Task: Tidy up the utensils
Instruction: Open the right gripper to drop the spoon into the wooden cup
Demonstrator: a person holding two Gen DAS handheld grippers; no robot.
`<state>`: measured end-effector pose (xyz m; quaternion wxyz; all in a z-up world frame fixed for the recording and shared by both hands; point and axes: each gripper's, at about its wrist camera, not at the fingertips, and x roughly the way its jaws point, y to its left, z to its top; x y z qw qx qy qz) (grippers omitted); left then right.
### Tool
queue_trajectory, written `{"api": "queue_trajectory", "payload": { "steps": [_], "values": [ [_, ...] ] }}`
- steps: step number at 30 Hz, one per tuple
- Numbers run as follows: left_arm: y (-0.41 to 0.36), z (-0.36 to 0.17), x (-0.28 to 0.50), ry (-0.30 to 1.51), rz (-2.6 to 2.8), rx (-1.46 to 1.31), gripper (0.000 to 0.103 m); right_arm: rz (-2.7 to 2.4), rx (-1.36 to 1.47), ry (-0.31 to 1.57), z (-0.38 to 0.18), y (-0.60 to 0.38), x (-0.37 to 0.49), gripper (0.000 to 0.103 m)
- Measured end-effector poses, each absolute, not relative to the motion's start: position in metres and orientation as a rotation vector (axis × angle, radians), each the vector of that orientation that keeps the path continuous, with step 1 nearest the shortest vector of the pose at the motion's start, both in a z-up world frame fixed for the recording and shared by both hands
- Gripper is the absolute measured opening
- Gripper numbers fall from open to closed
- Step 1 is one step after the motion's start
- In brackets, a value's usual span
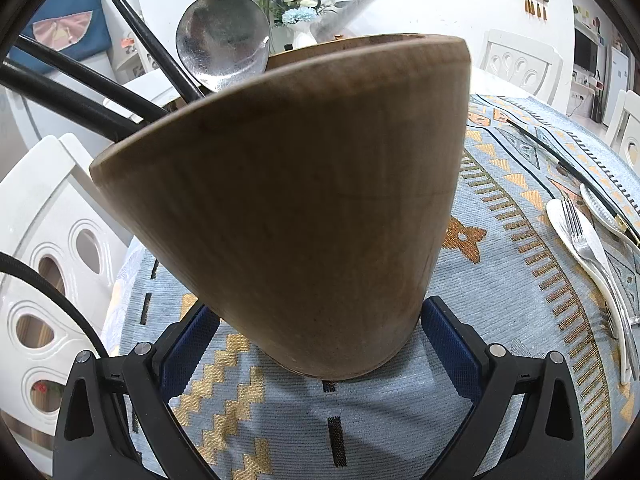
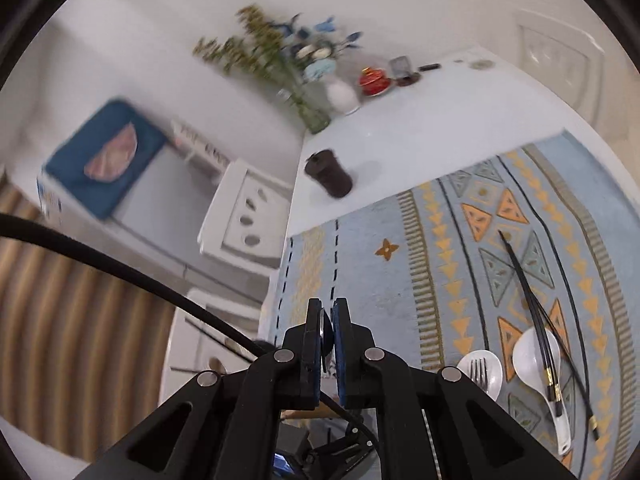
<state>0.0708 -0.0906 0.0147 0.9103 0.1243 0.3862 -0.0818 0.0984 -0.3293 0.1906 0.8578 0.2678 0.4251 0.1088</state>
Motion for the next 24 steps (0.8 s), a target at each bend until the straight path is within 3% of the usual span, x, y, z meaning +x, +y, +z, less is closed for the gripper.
{"api": "queue_trajectory", "payload": {
  "steps": [6,13,18,24],
  "values": [
    [-0.091,0.015,0.071,0.796,-0.169,0.256,0.101,0.24,0.332,0.952,0.197,-0.28,0.109,0.006],
    [-0.091,0.015,0.071,0.797,-0.168,0.257,0.101,0.379,0.306,0.941,0.206,-0.247,0.12,0.012],
    [-0.092,0.015,0.07,0.796,-0.169,0.256,0.102,0.456,0.344,0.836,0.225,-0.243,0.118,0.038],
    [-0.092,0.015,0.07,0.796,-0.169,0.256,0.101,0.455,0.357,0.788,0.233,-0.257,0.114,0.038]
  ]
}}
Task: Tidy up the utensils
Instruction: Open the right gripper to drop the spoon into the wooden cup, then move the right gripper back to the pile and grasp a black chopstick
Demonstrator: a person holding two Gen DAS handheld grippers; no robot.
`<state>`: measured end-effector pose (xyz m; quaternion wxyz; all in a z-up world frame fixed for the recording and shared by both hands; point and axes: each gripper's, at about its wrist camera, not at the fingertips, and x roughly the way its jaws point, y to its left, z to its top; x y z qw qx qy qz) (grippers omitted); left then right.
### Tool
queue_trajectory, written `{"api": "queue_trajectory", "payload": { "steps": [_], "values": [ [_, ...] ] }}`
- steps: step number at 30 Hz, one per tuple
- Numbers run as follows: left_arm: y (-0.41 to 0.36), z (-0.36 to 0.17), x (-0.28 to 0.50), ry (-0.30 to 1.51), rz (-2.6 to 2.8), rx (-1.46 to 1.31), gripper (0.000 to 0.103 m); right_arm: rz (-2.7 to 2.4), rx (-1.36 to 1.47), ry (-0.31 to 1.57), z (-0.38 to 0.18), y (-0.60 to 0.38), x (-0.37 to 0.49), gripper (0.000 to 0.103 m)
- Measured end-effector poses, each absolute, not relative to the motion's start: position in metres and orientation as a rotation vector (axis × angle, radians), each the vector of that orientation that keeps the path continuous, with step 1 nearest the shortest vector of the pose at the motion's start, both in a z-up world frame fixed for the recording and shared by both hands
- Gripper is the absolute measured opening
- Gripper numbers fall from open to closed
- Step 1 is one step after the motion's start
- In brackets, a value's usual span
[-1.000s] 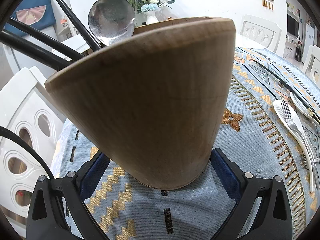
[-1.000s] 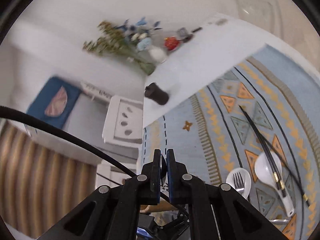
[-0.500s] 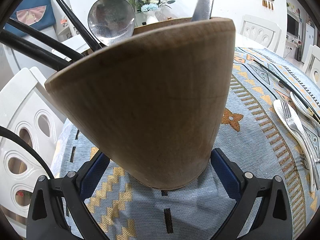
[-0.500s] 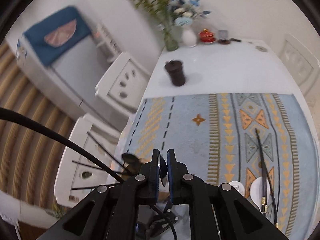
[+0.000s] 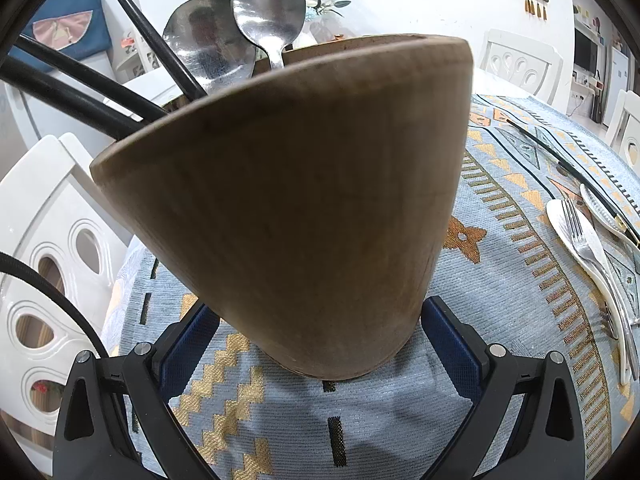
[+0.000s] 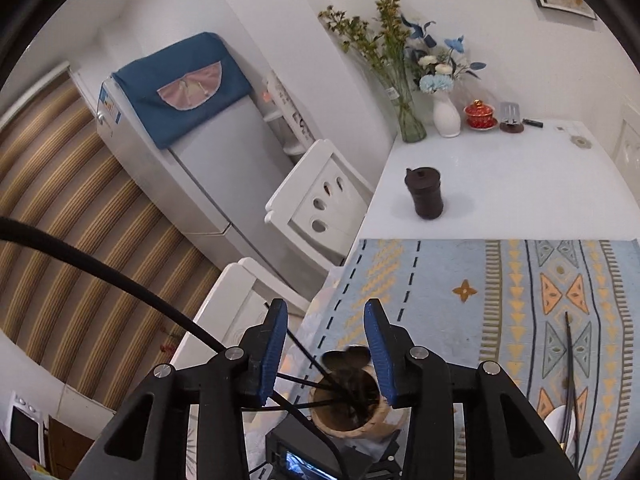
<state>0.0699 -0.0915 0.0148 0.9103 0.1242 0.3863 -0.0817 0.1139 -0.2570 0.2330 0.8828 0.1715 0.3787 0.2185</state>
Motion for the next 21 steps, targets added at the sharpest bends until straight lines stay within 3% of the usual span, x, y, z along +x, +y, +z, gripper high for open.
{"api": "queue_trajectory", "payload": {
  "steps": [9,21],
  "values": [
    [-0.091,0.015,0.07,0.797,-0.168,0.256,0.102,0.286,0.379,0.834,0.214,-0.319,0.098,0.042],
    [-0.092,0.015,0.07,0.797,-0.168,0.257,0.102,0.081,0.41,1.036,0.141,-0.377,0.066,0.044]
  ]
}}
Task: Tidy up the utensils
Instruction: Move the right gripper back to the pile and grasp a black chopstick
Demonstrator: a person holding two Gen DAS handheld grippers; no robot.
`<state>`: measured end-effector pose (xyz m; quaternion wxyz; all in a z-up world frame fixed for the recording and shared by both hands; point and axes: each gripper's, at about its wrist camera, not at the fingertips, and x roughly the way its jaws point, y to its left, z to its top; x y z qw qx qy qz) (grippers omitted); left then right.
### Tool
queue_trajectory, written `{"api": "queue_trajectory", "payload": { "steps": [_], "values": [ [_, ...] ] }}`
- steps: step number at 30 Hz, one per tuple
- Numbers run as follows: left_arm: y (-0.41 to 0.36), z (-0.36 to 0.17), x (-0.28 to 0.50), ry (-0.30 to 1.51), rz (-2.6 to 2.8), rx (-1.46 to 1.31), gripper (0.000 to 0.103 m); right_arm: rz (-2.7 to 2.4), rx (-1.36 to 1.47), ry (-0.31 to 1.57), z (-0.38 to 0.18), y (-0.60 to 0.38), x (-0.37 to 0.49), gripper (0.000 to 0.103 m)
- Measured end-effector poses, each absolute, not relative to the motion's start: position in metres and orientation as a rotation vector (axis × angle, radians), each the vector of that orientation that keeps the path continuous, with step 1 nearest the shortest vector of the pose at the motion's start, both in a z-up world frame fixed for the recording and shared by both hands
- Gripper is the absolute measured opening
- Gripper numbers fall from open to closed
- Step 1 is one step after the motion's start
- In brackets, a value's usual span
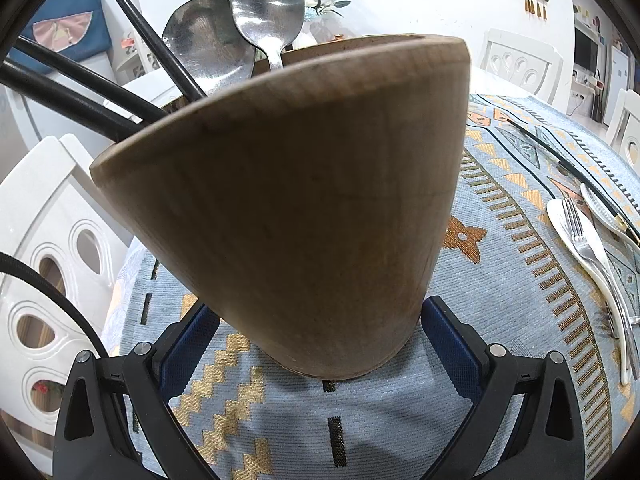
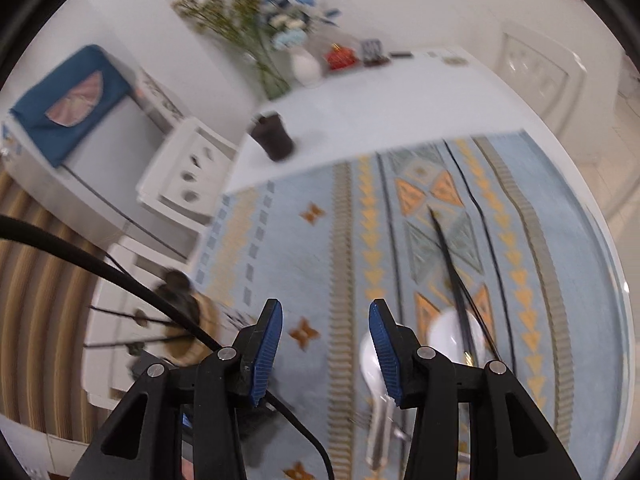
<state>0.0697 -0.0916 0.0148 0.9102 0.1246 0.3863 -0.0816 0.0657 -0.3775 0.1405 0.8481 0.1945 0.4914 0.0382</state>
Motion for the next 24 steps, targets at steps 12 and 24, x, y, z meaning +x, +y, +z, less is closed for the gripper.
{"api": "queue_trajectory", "payload": {
  "steps": [12,24],
  "values": [
    [-0.091,0.015,0.07,0.797,-0.169,0.257,0.102,-0.076,0.418,1.131,0.092,-0.412,0.05,0.043],
    [-0.09,0.014,0.071,0.798,-0.17,0.255,0.102,-0.209,0.395,1.147,0.048,-0.436,0.107,0.019]
  ]
}}
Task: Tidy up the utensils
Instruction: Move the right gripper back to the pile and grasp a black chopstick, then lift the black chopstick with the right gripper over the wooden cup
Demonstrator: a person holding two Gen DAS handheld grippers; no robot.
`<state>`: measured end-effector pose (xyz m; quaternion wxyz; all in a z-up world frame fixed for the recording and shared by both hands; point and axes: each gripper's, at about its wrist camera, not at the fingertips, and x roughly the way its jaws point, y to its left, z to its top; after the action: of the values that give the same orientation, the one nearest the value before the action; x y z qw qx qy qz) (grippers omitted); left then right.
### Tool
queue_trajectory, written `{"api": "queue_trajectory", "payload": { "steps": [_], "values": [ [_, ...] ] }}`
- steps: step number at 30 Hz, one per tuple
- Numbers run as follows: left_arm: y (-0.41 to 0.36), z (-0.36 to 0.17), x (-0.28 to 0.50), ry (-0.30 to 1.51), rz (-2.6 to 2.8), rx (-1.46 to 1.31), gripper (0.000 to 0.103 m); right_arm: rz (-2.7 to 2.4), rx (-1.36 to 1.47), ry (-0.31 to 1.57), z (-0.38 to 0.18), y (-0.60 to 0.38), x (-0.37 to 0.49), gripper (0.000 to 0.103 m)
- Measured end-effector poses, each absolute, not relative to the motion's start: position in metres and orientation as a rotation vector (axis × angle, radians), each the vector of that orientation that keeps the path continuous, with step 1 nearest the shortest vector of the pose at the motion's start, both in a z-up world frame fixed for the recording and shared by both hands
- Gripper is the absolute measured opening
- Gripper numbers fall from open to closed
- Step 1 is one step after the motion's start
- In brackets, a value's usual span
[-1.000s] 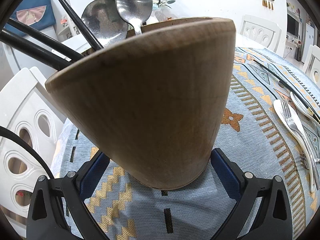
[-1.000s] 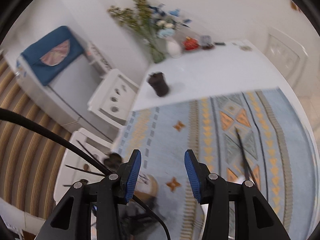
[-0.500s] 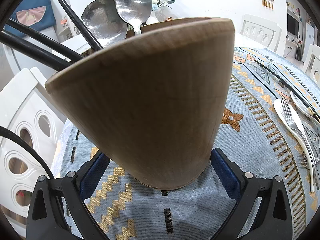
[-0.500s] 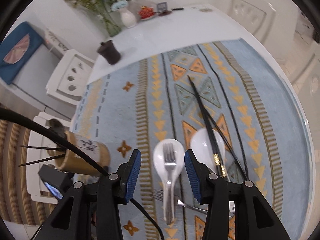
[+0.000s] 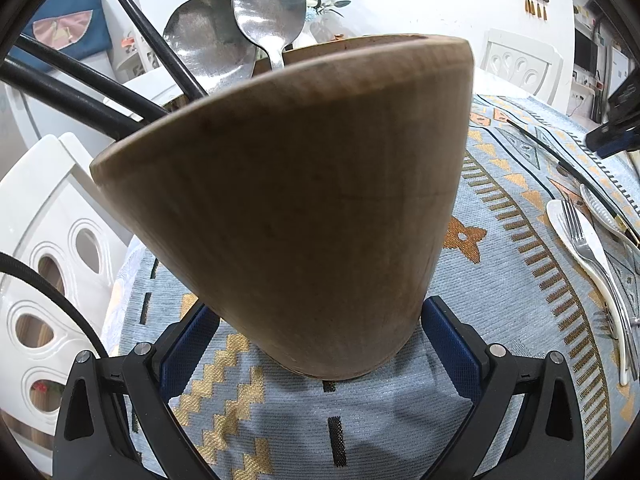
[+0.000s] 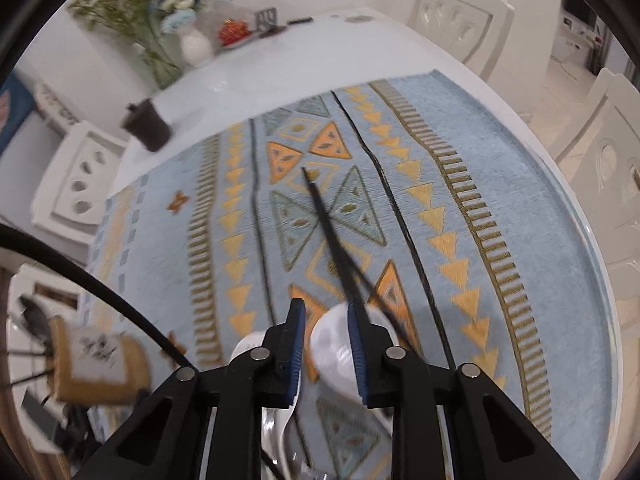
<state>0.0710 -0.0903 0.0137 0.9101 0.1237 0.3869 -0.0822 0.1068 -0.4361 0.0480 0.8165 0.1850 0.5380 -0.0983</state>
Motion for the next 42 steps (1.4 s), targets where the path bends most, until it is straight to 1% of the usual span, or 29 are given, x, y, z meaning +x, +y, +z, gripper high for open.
{"api": "queue_trajectory", "payload": {
  "steps": [4,10,14,19,22,24,25,26,28,34,42],
  "values": [
    [-0.089,0.013,0.072,0.798,-0.17,0.254,0.102,-0.198,0.374,1.202,0.029,-0.439,0.13,0.015],
    [-0.089,0.013,0.072,0.799,-0.171,0.253,0.102,-0.208,0.301,1.251,0.008,-0.435,0.149,0.014],
    [-0.088,0.013,0.072,0.801,-0.172,0.251,0.102,-0.213,0.24,1.248,0.005,-0.432,0.154,0.014],
    [-0.087,0.013,0.073,0.801,-0.173,0.25,0.102,-0.197,0.205,1.289,-0.004,-0.432,0.163,0.015],
    [-0.087,0.013,0.073,0.801,-0.173,0.251,0.102,-0.204,0.166,1.273,-0.007,-0.431,0.171,0.015],
    [-0.087,0.013,0.073,0.801,-0.173,0.251,0.102,-0.21,0.183,1.282,-0.01,-0.432,0.175,0.014],
    [-0.087,0.013,0.073,0.801,-0.172,0.252,0.102,-0.198,0.201,1.275,-0.008,-0.432,0.174,0.013],
    [-0.088,0.014,0.072,0.8,-0.172,0.252,0.102,-0.184,0.22,1.266,-0.005,-0.432,0.172,0.008],
    [-0.088,0.014,0.072,0.8,-0.172,0.253,0.102,-0.174,0.249,1.239,0.004,-0.432,0.166,0.006],
    [-0.088,0.014,0.073,0.8,-0.171,0.254,0.102,0.022,0.394,1.072,0.059,-0.429,0.126,0.005],
    [-0.088,0.014,0.072,0.8,-0.169,0.257,0.102,0.053,0.415,1.024,0.085,-0.414,0.094,0.005]
  ]
}}
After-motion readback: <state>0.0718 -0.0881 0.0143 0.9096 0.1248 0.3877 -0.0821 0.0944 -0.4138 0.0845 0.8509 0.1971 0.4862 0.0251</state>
